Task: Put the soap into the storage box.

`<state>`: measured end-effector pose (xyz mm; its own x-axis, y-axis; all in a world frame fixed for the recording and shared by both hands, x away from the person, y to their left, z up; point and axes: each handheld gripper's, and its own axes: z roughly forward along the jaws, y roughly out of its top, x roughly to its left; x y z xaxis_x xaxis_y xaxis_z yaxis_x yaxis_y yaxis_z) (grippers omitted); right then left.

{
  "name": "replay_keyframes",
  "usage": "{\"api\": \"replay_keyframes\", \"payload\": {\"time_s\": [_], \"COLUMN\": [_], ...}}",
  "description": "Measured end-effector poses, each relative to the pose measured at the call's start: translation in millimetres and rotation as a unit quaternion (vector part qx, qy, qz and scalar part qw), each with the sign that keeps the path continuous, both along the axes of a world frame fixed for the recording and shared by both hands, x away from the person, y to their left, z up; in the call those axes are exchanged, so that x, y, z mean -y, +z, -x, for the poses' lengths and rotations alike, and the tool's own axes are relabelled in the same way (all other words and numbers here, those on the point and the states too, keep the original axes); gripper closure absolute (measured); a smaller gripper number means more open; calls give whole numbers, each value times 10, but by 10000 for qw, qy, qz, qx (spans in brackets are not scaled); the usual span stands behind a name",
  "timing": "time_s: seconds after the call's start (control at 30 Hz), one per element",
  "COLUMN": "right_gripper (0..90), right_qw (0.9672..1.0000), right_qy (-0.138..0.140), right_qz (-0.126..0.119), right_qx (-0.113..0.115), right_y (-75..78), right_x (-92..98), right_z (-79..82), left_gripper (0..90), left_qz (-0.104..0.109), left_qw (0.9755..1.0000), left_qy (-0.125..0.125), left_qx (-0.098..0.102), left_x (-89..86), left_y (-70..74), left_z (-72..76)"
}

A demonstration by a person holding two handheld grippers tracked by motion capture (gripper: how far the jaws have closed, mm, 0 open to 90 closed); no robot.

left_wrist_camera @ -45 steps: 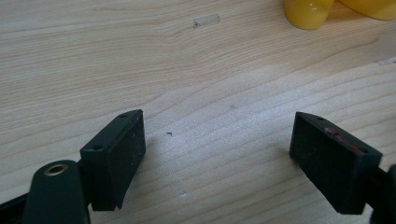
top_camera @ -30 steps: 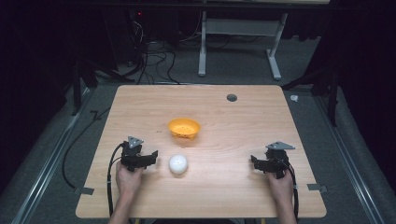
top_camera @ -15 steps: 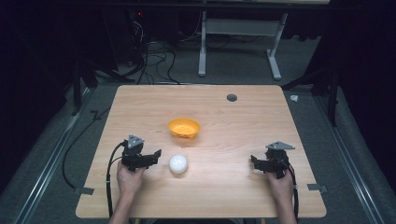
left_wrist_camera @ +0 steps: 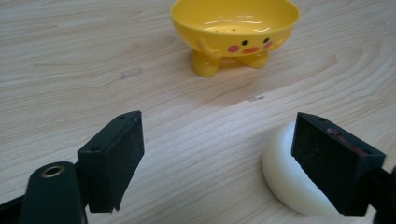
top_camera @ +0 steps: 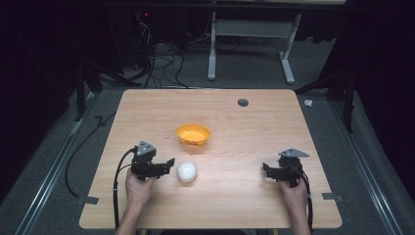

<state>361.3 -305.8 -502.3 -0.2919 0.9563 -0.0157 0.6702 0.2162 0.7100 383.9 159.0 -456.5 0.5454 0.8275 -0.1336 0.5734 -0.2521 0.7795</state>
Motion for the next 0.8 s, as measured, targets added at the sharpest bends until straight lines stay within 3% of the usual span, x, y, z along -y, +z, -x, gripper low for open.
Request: {"api": "replay_keyframes", "payload": {"time_s": [0.47,0.8], "right_gripper": [194,193], "right_qw": [10000,10000], "right_qy": [-6,-10], "right_qz": [-4,-11], "right_qx": [-1,1], "right_y": [0,0], "right_x": [0,0], "right_z": [0,0], "left_gripper": [169,166], "left_qz": [-37,-70], "left_qw": [9990,9972], "left_qy": [-452,-730], "left_qx": [-14,-110], "left_x": [246,431], "left_y": [59,5], "left_z": [78,102]}}
